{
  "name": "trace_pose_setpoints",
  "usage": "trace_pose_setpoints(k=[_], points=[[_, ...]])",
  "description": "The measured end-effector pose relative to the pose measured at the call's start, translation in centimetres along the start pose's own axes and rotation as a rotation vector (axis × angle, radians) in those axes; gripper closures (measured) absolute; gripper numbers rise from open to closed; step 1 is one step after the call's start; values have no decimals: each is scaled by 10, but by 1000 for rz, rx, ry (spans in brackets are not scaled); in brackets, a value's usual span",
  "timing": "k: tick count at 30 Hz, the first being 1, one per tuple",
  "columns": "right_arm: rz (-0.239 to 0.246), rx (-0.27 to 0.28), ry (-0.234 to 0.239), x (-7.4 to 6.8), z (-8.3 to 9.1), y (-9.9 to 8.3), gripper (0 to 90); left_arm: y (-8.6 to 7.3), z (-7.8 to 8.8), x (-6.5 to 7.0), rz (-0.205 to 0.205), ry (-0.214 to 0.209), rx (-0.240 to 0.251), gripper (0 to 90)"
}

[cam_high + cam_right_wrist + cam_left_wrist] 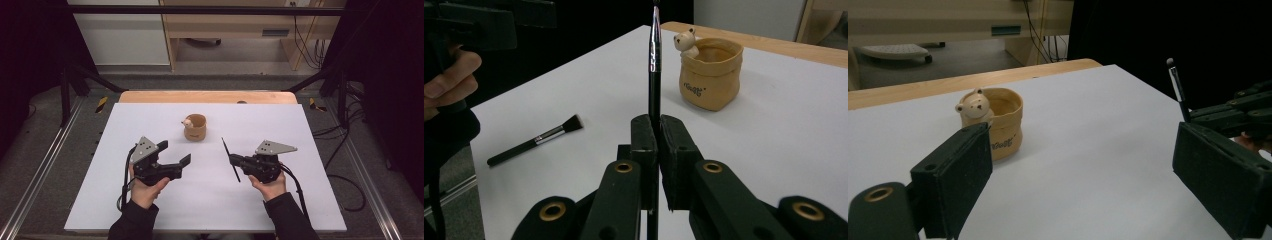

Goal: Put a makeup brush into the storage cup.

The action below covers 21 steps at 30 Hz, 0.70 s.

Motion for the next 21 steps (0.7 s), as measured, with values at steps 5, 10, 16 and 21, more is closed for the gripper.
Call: trace_pose_setpoints(k=[5,10,16,21], points=[[2,1,9,-2,-2,1,857,6,-7,9,4,-19,11,90],[8,17,15,-5,-2,2,856,7,-12,16,1,-31,14,91],[4,28,29,-8,-3,3,857,8,-20,22,22,-49,20,103],[8,34,36,-10,-4,3,856,9,-26,29,25,-64,24,111]])
Point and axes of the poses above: each handheld gripper's, and its own axes: z roughly backward along the jaws, y roughly out of its top, x roughly to its right, the point moved 2 cm from there along -z, roughly forward along the jaws, and after that the axes turned 2 degrees about -z, right-handed, at the moved point
